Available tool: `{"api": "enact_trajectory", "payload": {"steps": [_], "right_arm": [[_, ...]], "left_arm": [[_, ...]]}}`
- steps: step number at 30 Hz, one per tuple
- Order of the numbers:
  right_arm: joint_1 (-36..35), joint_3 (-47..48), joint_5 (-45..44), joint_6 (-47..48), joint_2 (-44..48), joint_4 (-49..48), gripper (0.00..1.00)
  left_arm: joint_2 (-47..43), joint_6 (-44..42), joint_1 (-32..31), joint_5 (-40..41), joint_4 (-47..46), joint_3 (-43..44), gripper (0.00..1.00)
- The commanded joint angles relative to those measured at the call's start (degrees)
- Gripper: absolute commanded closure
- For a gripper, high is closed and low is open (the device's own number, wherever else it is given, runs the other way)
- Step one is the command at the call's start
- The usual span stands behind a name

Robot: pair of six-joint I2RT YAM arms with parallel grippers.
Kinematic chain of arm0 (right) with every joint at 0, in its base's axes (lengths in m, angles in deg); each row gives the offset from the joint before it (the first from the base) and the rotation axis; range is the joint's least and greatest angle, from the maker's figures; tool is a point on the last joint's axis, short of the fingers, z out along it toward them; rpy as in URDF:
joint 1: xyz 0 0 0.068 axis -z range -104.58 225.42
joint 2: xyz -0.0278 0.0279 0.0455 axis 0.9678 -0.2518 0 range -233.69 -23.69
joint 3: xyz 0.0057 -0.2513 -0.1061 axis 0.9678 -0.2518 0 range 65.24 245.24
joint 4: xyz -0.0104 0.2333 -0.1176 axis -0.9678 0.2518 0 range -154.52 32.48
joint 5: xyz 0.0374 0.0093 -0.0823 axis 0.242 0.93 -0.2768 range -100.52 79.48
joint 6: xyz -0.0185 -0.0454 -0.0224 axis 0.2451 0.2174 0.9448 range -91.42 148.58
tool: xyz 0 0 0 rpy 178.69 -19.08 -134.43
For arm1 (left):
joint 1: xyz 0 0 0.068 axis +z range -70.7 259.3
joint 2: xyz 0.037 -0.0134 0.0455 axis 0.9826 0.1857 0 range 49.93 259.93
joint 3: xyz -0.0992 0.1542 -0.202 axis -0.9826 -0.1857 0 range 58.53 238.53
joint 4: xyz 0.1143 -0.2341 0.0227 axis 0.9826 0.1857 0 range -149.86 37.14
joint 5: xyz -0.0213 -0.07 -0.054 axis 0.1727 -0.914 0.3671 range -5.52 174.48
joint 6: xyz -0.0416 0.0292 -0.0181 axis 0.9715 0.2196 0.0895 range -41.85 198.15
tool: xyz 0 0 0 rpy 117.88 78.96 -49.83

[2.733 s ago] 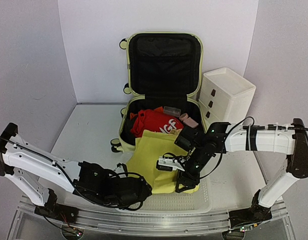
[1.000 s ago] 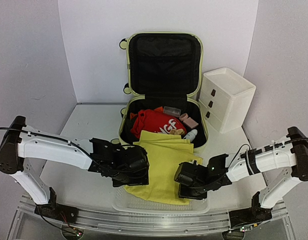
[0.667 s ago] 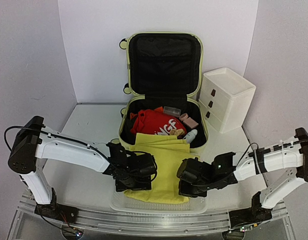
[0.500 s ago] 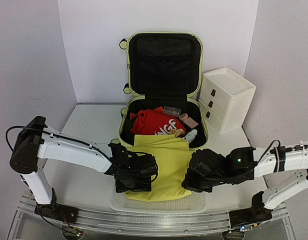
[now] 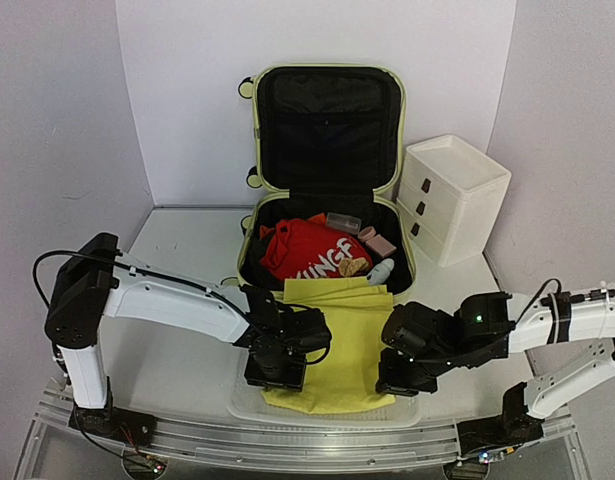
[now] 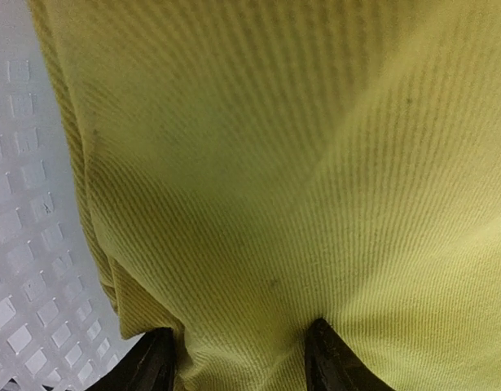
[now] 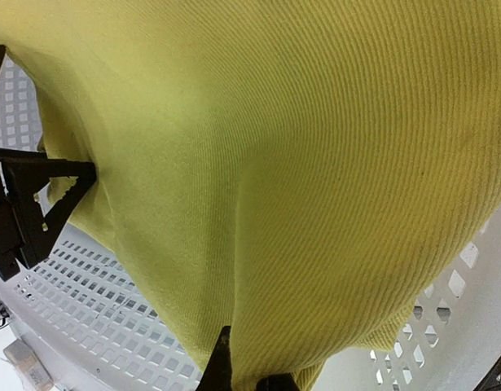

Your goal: Open, take out, and arrange the luggage

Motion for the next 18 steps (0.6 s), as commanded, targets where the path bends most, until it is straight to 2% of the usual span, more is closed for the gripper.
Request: {"api": "enact_trajectory", "payload": {"steps": [1, 3, 5, 10, 16, 18], "right_arm": [[0.0, 1.7, 1.3, 2.3, -2.4, 1.1, 1.0], [0.0, 1.7, 1.0, 2.6, -3.6, 0.6, 1.0], [0.0, 1.9, 0.8, 3.0, -4.1, 0.3, 1.0], [0.0, 6.0, 3.5, 7.7, -4.2, 1.2, 1.0], [-0.6, 8.7, 10.1, 9.6, -3.6, 4.1, 1.0], [-1.7, 8.4, 10.6, 9.0, -3.7, 4.9, 1.0]], "left_arm": [[4.4, -4.5, 0.2, -2.3, 2.0, 0.9, 0.55], [5.9, -5.5, 0.3, -3.7, 1.8, 1.6, 0.74], [6.1, -6.3, 0.2, -4.5, 1.8, 1.6, 0.98], [-3.2, -5.9, 0.3, -1.5, 3.3, -1.1, 1.0], [-11.4, -7.9, 0.2, -2.9, 12.7, 1.7, 1.0], [-13.5, -7.7, 0.2, -5.7, 14.0, 1.3, 1.0]]}}
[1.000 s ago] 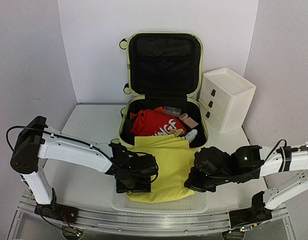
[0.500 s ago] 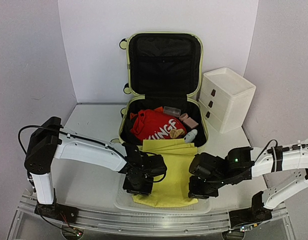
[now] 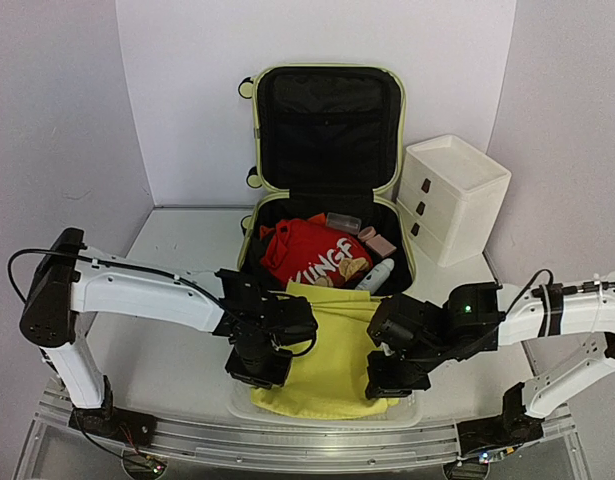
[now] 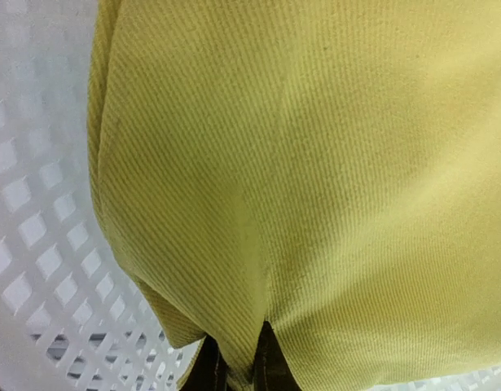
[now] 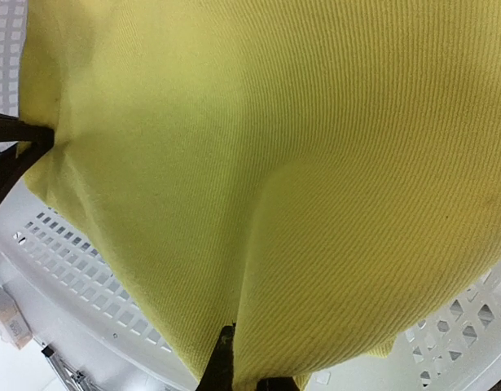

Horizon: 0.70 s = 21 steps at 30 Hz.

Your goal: Open, take out, and arrange the luggage

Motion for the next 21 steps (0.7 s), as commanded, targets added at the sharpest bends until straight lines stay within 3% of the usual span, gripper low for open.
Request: {"api": "enact_trajectory", "payload": {"steps": [1, 5, 6, 7, 8, 10, 13, 16, 21], "right_arm": [[-1.7, 1.6, 4.1, 1.1, 0.7, 2.2, 0.99], [-1.8, -1.4, 2.6, 0.8, 0.5, 3.3, 0.87], [-1.8, -1.8, 2.0, 0.8, 0.3, 3.8, 0.81], [-1.8, -2.0, 1.6, 1.2, 0.0, 4.2, 0.7], [-1.8, -1.6, 1.1, 1.8, -0.2, 4.6, 0.68], [-1.8, 0.1, -1.4, 2.7, 0.3, 6.4, 0.64], [-1.8, 3.5, -6.2, 5.2, 2.6, 7.3, 0.47], [-1.8, 7.7, -13.0, 9.1, 2.9, 7.3, 0.49], [-1.2, 12.8, -21.2, 14.2, -1.7, 6.4, 0.53]], "left_arm": [[-7.4, -1.1, -0.2, -3.2, 6.2, 1.0, 1.0], [-6.5, -1.1, -1.3, -4.4, 6.0, -0.3, 0.91], [-5.8, -1.4, -2.0, -4.5, 6.1, 0.2, 0.86], [-5.3, -1.5, -2.5, -4.6, 6.1, 0.8, 0.71], [-5.0, -1.6, -3.1, -4.6, 6.0, 1.4, 0.59], [-5.2, -2.3, -3.6, -3.9, 6.1, 2.9, 0.49], [-7.4, -3.1, -3.4, -1.0, 6.3, 4.0, 0.32], [-9.3, -5.9, -1.7, 2.9, 6.2, 6.7, 0.31], [-9.2, -9.7, 0.1, 10.0, 5.0, 12.7, 0.4]]}}
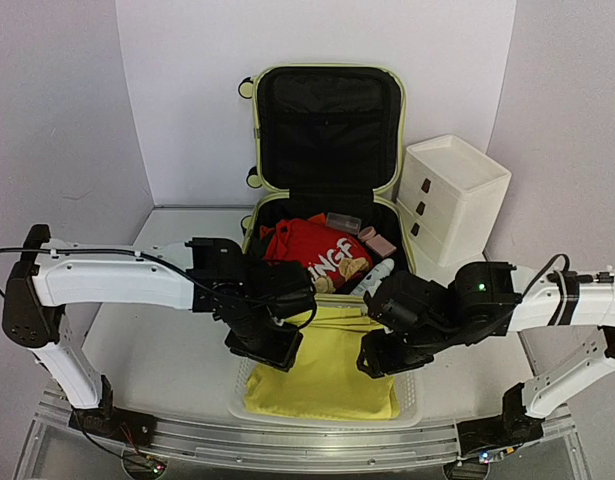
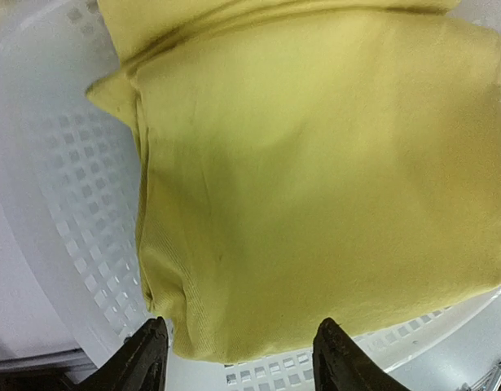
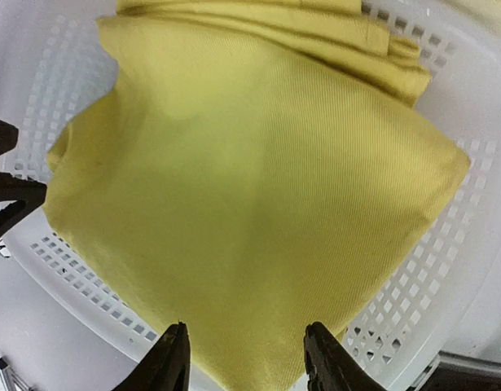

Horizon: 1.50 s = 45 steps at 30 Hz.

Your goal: Open, take out, and arrange the luggage

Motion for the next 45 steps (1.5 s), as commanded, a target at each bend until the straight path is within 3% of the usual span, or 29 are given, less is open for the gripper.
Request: {"api": "enact_trajectory", "payload": {"steps": [1, 5, 9, 11, 15, 20, 24, 32, 39, 45], "right_arm": [[0.6, 5.1, -10.4, 6.1, -2.5, -1.9, 0.55], [3.0, 2.4, -6.2, 6.6, -3.7, -7.6, 0.69], [6.9, -3.8, -2.3, 6.0, -4.1, -13.9, 1.0], [9.3, -7.7, -1.6, 7.6, -4.2, -19.9, 1.0], [12.1, -12.5, -2.5, 12.3, -6.3, -32.1, 1.0], [14.4, -11.8, -1.3, 13.4, -16.6, -35.7, 1.0], [14.5, -10.3, 1.6, 14.0, -19.0, -32.1, 1.0], [14.3, -5.4, 8.0, 17.0, -6.2, -18.3, 1.0], [11.0, -6.5, 22.2, 17.2, 0.6, -12.2, 1.0], [4.8, -9.2, 23.3, 15.4, -3.6, -12.4, 1.0]], "left_arm": [[-3.2, -4.6, 2.0, 7.6, -1.6, 6.1, 0.43], [-1.9, -6.2, 4.1, 5.6, -8.6, 4.3, 0.61], [-1.5, -5.7, 6.4, 2.5, -21.8, -1.7, 0.89], [-0.4, -7.9, 6.9, 1.7, -29.1, -4.0, 0.99], [4.4, -7.5, 7.5, 5.8, -36.2, -6.3, 1.0], [8.8, -4.6, 8.8, 10.5, -37.6, -9.1, 1.0], [10.9, -4.9, 8.9, 10.8, -33.8, -8.2, 1.0], [5.3, -10.3, 6.7, 14.1, -32.3, -8.5, 0.98], [-2.1, -13.5, 4.9, 6.4, -29.1, -10.5, 0.86], [-5.2, -10.4, 3.7, -2.3, -26.0, -16.7, 0.92]]}}
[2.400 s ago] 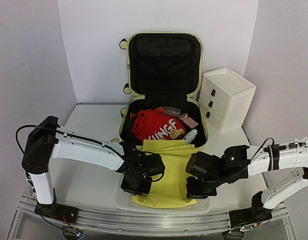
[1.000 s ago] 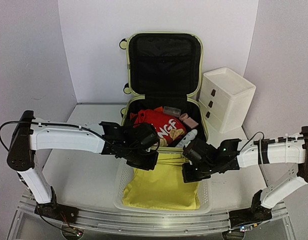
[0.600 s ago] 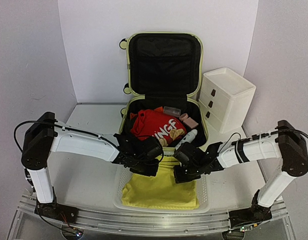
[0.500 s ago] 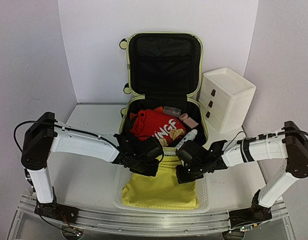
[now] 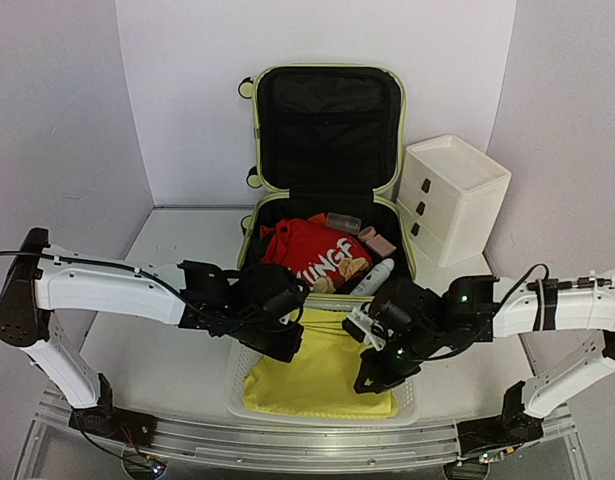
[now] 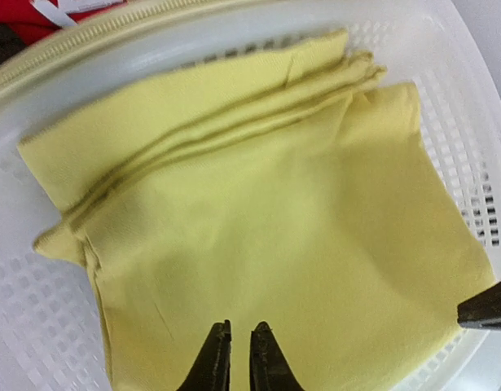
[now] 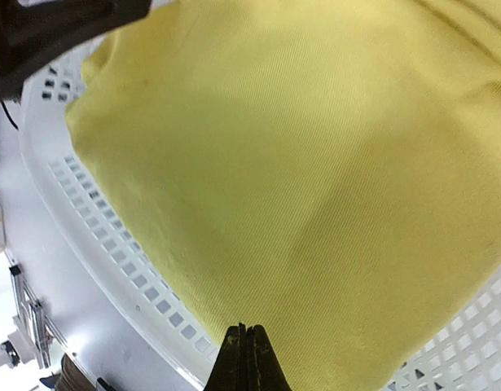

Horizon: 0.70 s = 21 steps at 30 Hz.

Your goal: Open, take out, and arrange the luggage

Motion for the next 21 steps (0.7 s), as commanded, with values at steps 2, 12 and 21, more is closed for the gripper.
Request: {"api": "enact_trajectory", "payload": {"steps": [2, 12, 21], "right_arm": [[-3.8, -1.8, 3.5, -0.5, -6.9, 0.8, 1.0], [-4.7, 1.3, -3.6, 2.3, -13.1, 0.7, 1.0], [2.1, 8.7, -12.8, 3.5, -4.1, 4.6, 0.86]], "left_arm": [[-1.0, 2.0, -0.6, -11.1, 3.2, -5.2, 0.96], [-2.6, 3.9, -0.6, -9.7, 2.3, -8.1, 0.97], [-16.7, 1.7, 6.6, 0.7, 2.6, -7.9, 0.81]]}}
